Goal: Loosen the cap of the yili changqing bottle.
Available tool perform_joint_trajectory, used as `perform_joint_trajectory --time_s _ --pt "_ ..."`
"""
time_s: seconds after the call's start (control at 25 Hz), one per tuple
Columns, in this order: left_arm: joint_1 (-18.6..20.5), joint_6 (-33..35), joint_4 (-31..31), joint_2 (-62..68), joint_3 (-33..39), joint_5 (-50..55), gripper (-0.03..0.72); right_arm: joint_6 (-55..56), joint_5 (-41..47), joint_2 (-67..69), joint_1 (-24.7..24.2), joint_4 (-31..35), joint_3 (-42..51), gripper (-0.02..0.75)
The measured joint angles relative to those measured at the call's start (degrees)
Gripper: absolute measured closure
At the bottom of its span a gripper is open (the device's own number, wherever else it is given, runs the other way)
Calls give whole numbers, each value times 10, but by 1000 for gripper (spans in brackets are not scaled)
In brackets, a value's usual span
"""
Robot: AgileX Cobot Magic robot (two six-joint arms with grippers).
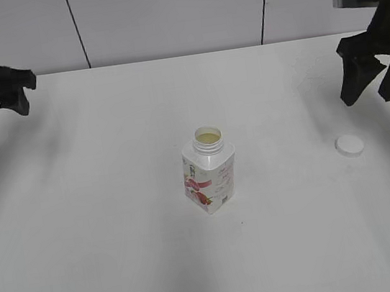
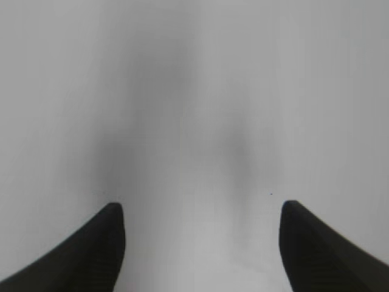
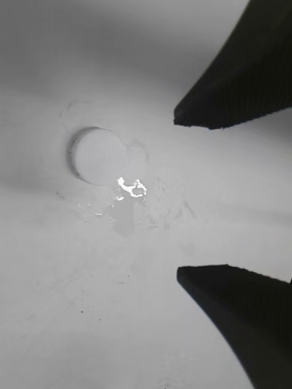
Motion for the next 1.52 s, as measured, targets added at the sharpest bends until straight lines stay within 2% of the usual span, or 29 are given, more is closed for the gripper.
perform_joint_trajectory --time_s 0.12,0.36,0.64,0.92,1.12,1.32,1.52 --pt "0 35 -55 0 -20 39 200 31 -1 0 0 0 0 186" --pt "0 53 -104 0 -49 85 200 78 4 0 0 -10 -2 186" --pt "0 68 -111 0 -90 151 200 104 12 0 0 -69 -47 186" --pt "0 81 -111 0 -97 284 200 108 11 -30 0 -75 -53 186" --pt "0 83 -109 0 -98 311 200 109 11 -73 0 -76 -52 186" --pt "0 84 -104 -1 -99 312 200 109 11 -135 0 -76 -16 186" --pt "0 84 -109 -46 -94 312 200 109 11 -214 0 -75 57 186"
